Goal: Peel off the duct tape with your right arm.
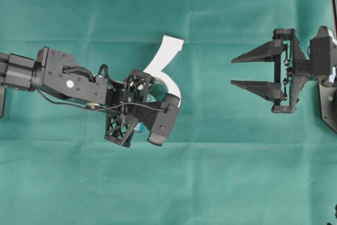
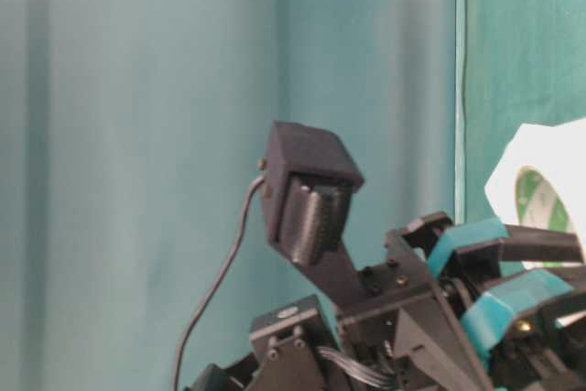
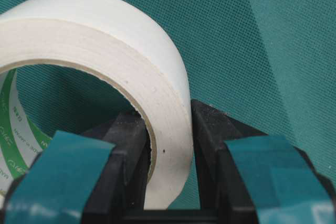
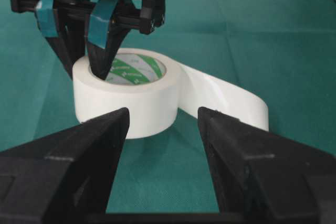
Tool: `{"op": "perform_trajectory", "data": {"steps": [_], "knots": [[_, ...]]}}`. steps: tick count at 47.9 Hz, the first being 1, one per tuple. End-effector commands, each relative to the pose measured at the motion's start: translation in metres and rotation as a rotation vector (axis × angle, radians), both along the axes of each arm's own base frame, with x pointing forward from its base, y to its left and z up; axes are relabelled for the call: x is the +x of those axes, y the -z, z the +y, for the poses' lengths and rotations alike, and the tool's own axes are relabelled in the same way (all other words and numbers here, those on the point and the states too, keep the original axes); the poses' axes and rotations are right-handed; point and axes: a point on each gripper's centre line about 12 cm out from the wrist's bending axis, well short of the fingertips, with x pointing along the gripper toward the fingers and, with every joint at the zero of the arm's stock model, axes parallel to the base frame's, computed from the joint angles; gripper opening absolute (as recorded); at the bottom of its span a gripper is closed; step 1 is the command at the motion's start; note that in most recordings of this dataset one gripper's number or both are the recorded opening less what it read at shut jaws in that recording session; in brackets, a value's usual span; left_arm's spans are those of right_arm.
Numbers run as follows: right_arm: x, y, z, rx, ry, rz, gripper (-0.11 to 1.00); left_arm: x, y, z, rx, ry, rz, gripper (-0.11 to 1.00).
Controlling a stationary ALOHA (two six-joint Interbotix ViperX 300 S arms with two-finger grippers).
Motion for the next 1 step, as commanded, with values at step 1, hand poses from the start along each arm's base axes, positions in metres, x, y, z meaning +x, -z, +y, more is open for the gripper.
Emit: {"op": "perform_trajectory", "data": {"steps": [1], "knots": [[0.0014,-0.0053,0.0008,-0.002,-0.004,-0.023,0.22,0.0028,-0.0091,-0.0029,-0.007,-0.001,-0.027,0.20]]}}
